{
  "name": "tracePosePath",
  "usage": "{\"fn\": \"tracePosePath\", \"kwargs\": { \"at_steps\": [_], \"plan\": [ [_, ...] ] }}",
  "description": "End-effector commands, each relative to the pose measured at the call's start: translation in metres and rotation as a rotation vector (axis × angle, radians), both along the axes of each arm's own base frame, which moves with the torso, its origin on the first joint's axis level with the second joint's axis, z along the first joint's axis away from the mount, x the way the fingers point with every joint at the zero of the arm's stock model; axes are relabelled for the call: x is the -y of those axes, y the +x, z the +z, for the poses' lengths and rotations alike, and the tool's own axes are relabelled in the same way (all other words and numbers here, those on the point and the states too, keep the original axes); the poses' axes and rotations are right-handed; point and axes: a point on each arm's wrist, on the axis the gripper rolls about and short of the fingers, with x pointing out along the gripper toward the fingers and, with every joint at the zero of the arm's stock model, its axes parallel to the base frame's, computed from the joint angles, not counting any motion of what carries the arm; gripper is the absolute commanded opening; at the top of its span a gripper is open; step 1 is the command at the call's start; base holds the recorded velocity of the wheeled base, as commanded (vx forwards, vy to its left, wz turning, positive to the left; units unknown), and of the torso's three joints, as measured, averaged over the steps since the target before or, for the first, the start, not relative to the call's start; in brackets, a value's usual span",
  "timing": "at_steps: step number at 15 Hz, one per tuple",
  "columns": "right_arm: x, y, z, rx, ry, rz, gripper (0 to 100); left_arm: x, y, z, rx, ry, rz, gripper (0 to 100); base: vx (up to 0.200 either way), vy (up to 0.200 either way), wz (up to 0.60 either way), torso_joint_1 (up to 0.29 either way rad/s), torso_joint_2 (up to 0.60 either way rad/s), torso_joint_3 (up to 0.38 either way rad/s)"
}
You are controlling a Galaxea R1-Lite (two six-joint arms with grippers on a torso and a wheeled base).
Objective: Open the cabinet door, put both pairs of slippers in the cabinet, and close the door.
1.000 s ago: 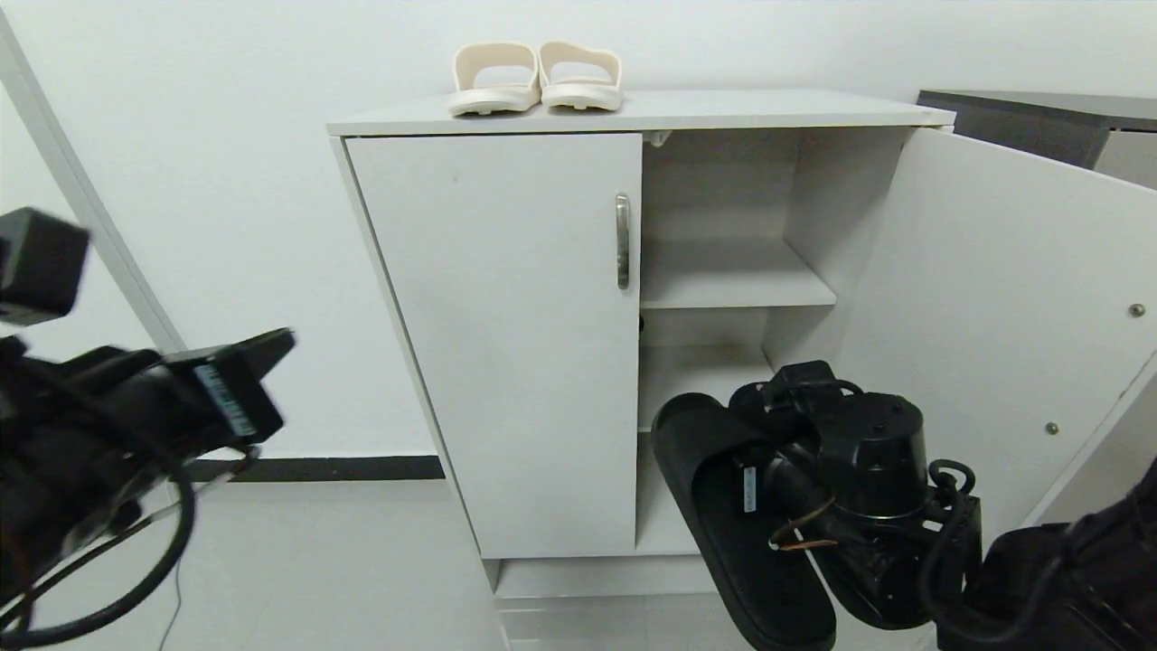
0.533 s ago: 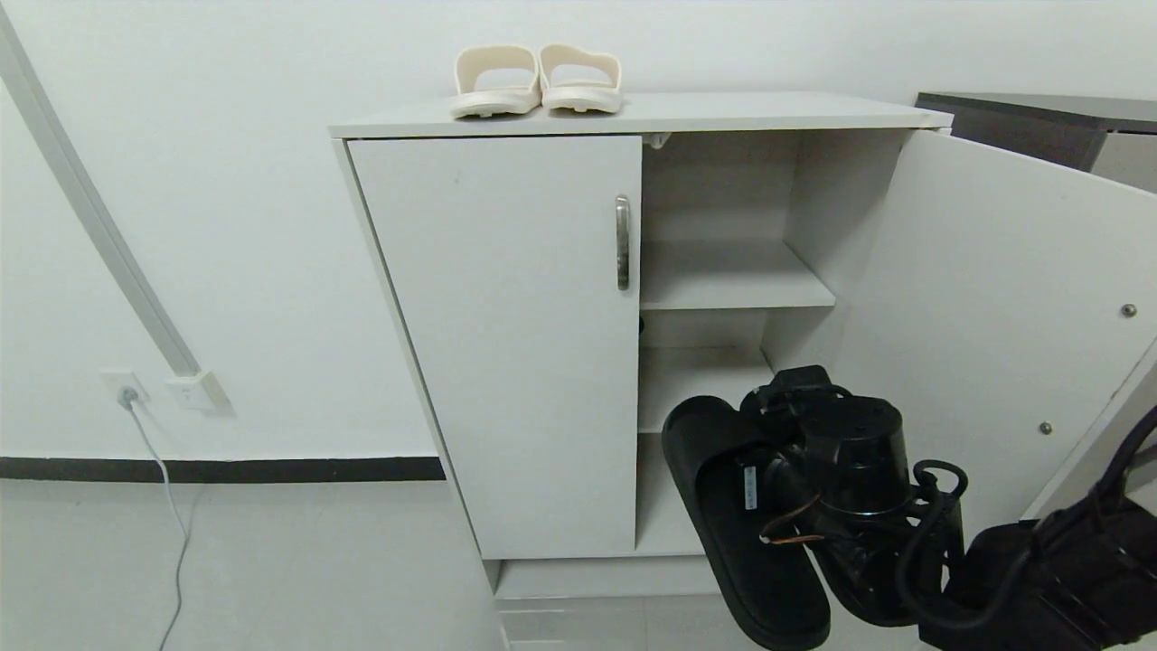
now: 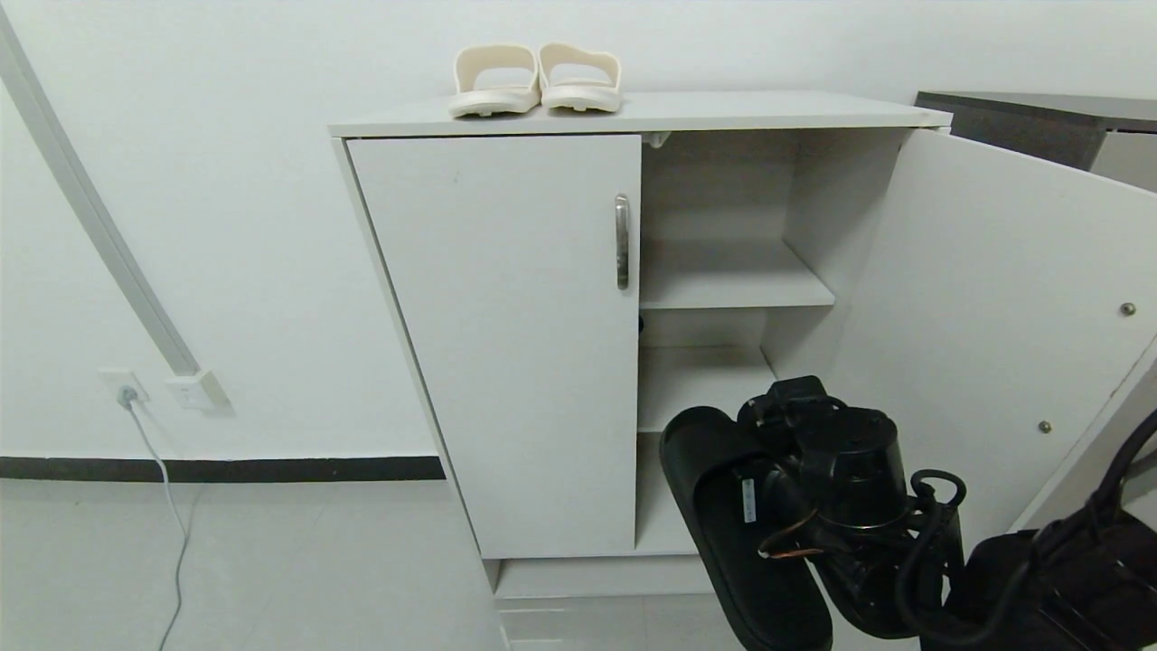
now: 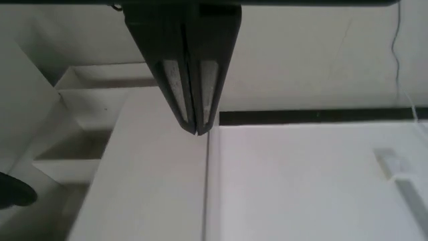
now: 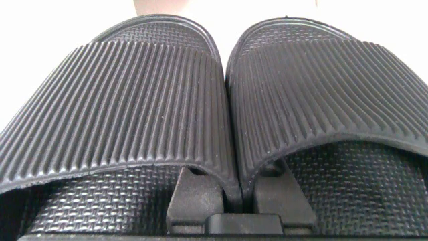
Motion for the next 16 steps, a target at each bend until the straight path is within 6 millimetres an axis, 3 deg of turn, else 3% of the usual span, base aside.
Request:
{"fn": "tracePosePath", "kwargs": {
  "at_steps": [1, 5, 9, 14, 16],
  "plan": [
    [-0.001, 0.0, -0.001, -0.001, -0.002, 0.002, 0, 0.0, -0.002, -0.001, 0.021, 0.014, -0.02, 0, 0.0, 0.0, 0.0, 0.0, 0.0, 0.0],
    [-0.004, 0.004, 0.004, 0.028, 0.008, 0.002, 0, 0.0, -0.002, -0.001, 0.022, 0.004, -0.016, 0, 0.0, 0.0, 0.0, 0.0, 0.0, 0.0],
    [-0.012, 0.021, 0.022, 0.117, 0.044, -0.14, 0, 0.0, -0.002, -0.001, 0.022, 0.007, -0.016, 0, 0.0, 0.0, 0.0, 0.0, 0.0, 0.0],
    [-0.016, 0.019, 0.025, 0.129, 0.045, -0.149, 0, 0.0, -0.002, -0.001, 0.021, 0.004, -0.018, 0, 0.0, -0.2, 0.0, 0.006, 0.0, 0.0],
    [-0.024, 0.012, 0.024, 0.126, 0.048, -0.113, 0, 0.0, -0.002, -0.001, 0.021, 0.002, -0.018, 0, 0.0, 0.0, 0.0, 0.0, 0.0, 0.0]
  ]
}}
